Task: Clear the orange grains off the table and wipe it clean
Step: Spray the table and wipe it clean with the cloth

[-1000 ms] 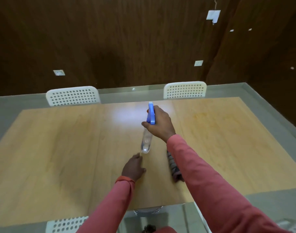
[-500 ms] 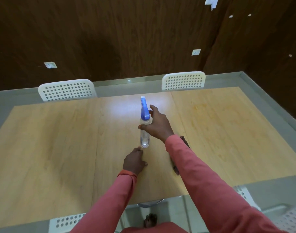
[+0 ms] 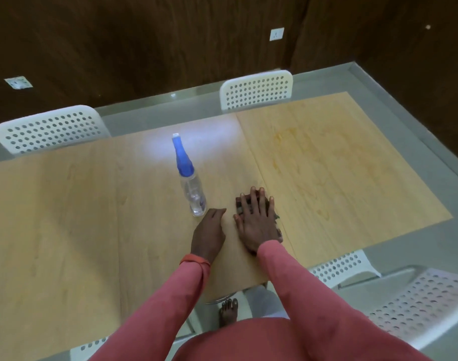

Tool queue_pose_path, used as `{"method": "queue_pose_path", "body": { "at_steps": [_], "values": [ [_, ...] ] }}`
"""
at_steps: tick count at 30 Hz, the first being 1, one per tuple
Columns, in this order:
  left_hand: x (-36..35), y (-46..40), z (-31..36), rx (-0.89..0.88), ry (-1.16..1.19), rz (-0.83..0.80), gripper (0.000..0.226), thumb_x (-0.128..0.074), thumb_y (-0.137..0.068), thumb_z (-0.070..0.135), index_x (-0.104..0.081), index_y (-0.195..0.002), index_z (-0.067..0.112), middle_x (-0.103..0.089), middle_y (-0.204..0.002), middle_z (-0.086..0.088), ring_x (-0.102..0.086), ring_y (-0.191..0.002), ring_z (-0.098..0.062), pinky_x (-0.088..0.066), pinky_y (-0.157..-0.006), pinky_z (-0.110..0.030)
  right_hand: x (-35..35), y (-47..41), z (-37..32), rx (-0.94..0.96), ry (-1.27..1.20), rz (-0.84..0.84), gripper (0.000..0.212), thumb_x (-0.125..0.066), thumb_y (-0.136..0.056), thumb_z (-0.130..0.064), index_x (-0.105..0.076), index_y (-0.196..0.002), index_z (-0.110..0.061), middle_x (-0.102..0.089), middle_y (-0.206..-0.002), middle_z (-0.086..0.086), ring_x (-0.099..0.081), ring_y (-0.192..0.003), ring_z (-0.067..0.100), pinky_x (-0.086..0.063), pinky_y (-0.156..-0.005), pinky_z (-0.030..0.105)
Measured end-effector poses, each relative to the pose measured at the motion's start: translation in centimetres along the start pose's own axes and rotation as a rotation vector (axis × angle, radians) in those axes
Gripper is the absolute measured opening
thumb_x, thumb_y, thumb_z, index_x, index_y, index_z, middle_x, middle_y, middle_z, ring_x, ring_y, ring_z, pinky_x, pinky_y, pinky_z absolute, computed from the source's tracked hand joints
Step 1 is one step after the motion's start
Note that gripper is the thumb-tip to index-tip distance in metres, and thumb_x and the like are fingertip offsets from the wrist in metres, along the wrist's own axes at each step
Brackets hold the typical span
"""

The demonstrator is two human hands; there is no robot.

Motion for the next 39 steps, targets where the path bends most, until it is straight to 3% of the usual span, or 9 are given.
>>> {"method": "queue_pose_path", "body": {
  "at_steps": [5, 10, 16, 20, 22, 25, 28, 33, 39],
  "values": [
    [-1.0, -5.5, 2.5, -0.009, 0.026, 0.038, 0.054, -0.050, -0.083, -0.007, -0.051, -0.135, 0.010, -0.049, -0.137, -0.006, -0.049, -0.127, -0.021, -0.044, -0.101, -0.029, 0.2, -2.5, 4.7, 0.007, 0.050, 0.001, 0.065, -0.019, -0.102, -0.052, -0.012, -0.161, -0.025, 0.006, -0.168, 0.010, 0.015, -0.153, 0.032, 0.004, -0.122, 0.059],
    [-3.2, -13.6, 4.4, 0.076, -0.016, -0.114, 0.064, -0.055, -0.091, 0.008, -0.030, -0.149, 0.013, -0.022, -0.159, -0.005, -0.014, -0.149, -0.020, -0.026, -0.117, -0.033, 3.1, -7.5, 16.0, -0.154, 0.028, 0.022, 0.066, -0.015, -0.100, -0.053, -0.017, -0.160, -0.027, -0.001, -0.169, 0.006, 0.007, -0.154, 0.034, 0.004, -0.123, 0.057],
    [-4.3, -23.7, 5.5, 0.159, -0.227, -0.342, 0.127, -0.087, -0.067, 0.035, 0.001, -0.154, 0.007, 0.009, -0.162, -0.011, 0.008, -0.149, -0.030, -0.009, -0.122, -0.040, 6.4, -13.2, 23.7, -0.163, -0.101, 0.074, 0.065, -0.025, -0.100, -0.042, -0.024, -0.158, -0.012, -0.001, -0.168, 0.012, 0.002, -0.155, 0.030, -0.006, -0.126, 0.048],
    [-3.9, -28.5, 4.6, 0.225, -0.329, -0.419, 0.157, -0.092, -0.046, 0.050, 0.015, -0.151, 0.006, 0.020, -0.159, -0.012, 0.015, -0.148, -0.031, -0.004, -0.122, -0.042, 8.1, -16.4, 25.6, -0.125, -0.254, 0.225, 0.044, -0.050, -0.097, -0.030, -0.060, -0.133, -0.008, -0.039, -0.152, 0.015, -0.030, -0.146, 0.034, -0.034, -0.116, 0.053],
    [-4.1, -29.6, 4.2, 0.246, -0.341, -0.475, 0.164, -0.093, -0.038, 0.053, 0.018, -0.151, 0.006, 0.025, -0.158, -0.010, 0.018, -0.147, -0.029, -0.002, -0.122, -0.042, 8.4, -18.3, 25.7, -0.069, -0.235, 0.249, 0.047, -0.046, -0.096, -0.033, -0.065, -0.130, -0.007, -0.050, -0.148, 0.015, -0.035, -0.145, 0.033, -0.031, -0.118, 0.054],
    [-4.7, -30.6, 4.0, 0.242, -0.361, -0.505, 0.171, -0.093, -0.032, 0.054, 0.021, -0.149, 0.006, 0.031, -0.156, -0.011, 0.022, -0.145, -0.030, 0.000, -0.122, -0.042, 8.4, -20.4, 25.8, -0.023, -0.154, 0.204, 0.055, -0.034, -0.100, -0.042, -0.053, -0.144, -0.016, -0.041, -0.157, 0.008, -0.020, -0.152, 0.031, -0.013, -0.124, 0.052],
    [-4.9, -30.7, 3.8, 0.237, -0.352, -0.497, 0.173, -0.093, -0.030, 0.055, 0.022, -0.149, 0.007, 0.032, -0.155, -0.011, 0.024, -0.145, -0.029, 0.003, -0.121, -0.041, 6.9, -19.4, 26.0, -0.040, -0.011, 0.074, 0.064, -0.021, -0.101, -0.058, -0.016, -0.159, -0.030, -0.007, -0.167, -0.006, 0.013, -0.154, 0.030, 0.008, -0.124, 0.048],
    [-5.0, -30.7, 3.1, 0.239, -0.279, -0.476, 0.173, -0.092, -0.028, 0.057, 0.022, -0.150, 0.010, 0.034, -0.155, -0.005, 0.026, -0.144, -0.025, 0.005, -0.121, -0.039, 6.5, -20.6, 25.9, -0.008, 0.035, 0.032, 0.068, -0.017, -0.101, -0.053, -0.009, -0.161, -0.021, 0.002, -0.168, 0.002, 0.013, -0.154, 0.031, -0.006, -0.125, 0.050],
    [-4.8, -30.9, 3.4, 0.236, -0.284, -0.451, 0.172, -0.093, -0.029, 0.054, 0.021, -0.150, 0.009, 0.031, -0.156, -0.007, 0.025, -0.145, -0.026, 0.005, -0.121, -0.039, 9.0, -32.2, 22.9, -0.066, 0.067, 0.009, 0.067, -0.019, -0.103, -0.050, -0.004, -0.161, -0.022, 0.009, -0.168, 0.006, 0.014, -0.153, 0.035, 0.002, -0.125, 0.049]
  ]
}}
Point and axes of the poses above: each hand's wrist, its own y-axis away from the middle knuckle, its own x-axis out of the back of the hand, z = x × y, the point moved 10 cm from there along -y, towards the middle knuckle
